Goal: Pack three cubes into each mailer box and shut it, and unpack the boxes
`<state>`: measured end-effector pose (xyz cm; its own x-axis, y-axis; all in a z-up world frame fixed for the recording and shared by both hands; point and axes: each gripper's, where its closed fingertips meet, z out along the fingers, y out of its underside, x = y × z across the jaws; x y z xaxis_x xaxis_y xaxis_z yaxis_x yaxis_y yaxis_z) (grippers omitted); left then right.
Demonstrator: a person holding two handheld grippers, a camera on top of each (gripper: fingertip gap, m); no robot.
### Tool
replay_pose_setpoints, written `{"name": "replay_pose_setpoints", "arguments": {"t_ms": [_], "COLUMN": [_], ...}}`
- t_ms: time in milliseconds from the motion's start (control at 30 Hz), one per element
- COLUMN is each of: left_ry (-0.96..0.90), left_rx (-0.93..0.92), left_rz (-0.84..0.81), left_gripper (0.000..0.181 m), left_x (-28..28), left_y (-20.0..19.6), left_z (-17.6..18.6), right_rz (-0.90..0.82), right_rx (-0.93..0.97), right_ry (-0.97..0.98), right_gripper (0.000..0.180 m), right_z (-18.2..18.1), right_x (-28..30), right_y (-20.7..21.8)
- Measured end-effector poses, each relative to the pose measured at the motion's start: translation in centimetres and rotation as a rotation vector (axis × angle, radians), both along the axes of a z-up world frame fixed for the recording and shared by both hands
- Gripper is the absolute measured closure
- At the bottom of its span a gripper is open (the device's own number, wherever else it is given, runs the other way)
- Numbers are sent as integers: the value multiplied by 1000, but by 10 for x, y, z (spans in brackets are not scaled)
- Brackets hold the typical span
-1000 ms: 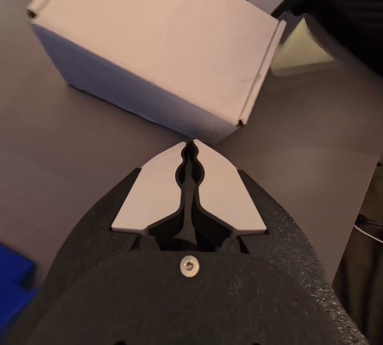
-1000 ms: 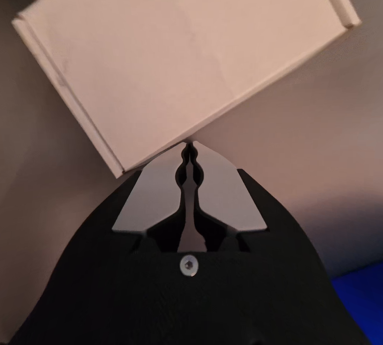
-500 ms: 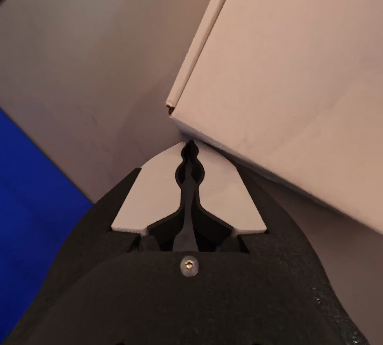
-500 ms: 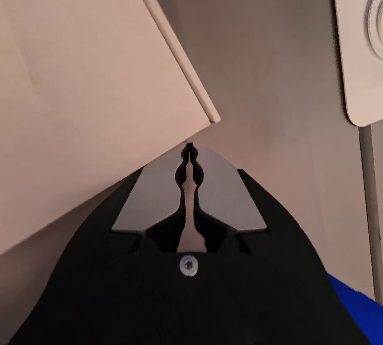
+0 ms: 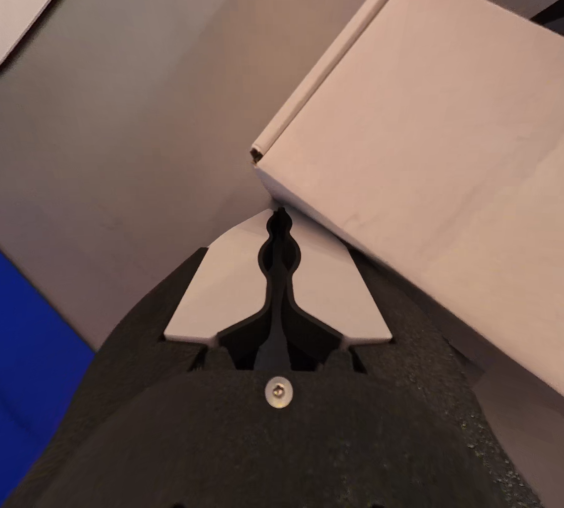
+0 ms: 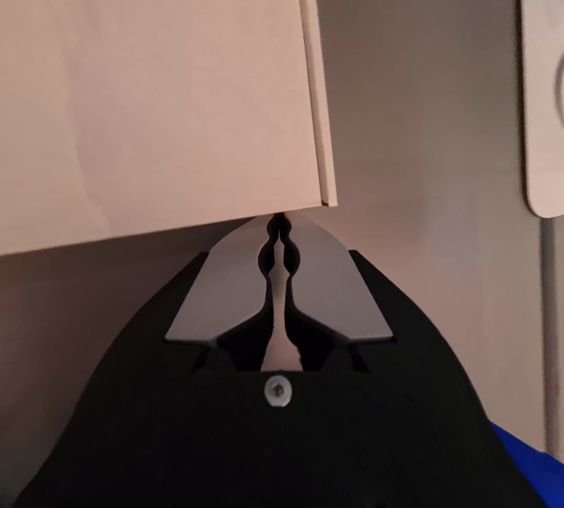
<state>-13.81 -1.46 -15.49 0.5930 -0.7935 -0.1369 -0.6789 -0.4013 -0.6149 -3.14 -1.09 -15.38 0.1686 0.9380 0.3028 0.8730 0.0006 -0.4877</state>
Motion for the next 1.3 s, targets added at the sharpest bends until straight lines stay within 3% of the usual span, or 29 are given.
{"name": "replay_pose_setpoints", "arguments": {"t_ms": [100,300,367,467,733,1033,1200,1300], "left_ry": [6,99,130,116,163,116,69,62], "left_rx": [43,76,61,19,87,87,-14,-84], "left_rz": [-57,-34,-19,-65,-146,-134,-17,1], "left_gripper": [181,181,167,180,181,181,180,181], "left_x": [3,-7,-8,3,6,8,3,-8], "left_y": [-15,-9,-2,-2,-1,0,-10,-31], "left_z": [0,4,3,-1,-1,-1,1,5], "right_rz": [-7,-93,-89,-79,-120,-113,-279,-319], "right_rx": [-57,145,157,146,133,127,130,125], "right_ry": [31,-7,12,17,-1,-9,-12,4], "right_gripper": [179,179,179,179,179,179,178,179], "right_z": [-1,3,3,0,0,0,4,8], "right_x": [4,16,12,8,9,8,18,21], "right_y": [-19,-5,-1,-2,-2,-5,-3,-22]}}
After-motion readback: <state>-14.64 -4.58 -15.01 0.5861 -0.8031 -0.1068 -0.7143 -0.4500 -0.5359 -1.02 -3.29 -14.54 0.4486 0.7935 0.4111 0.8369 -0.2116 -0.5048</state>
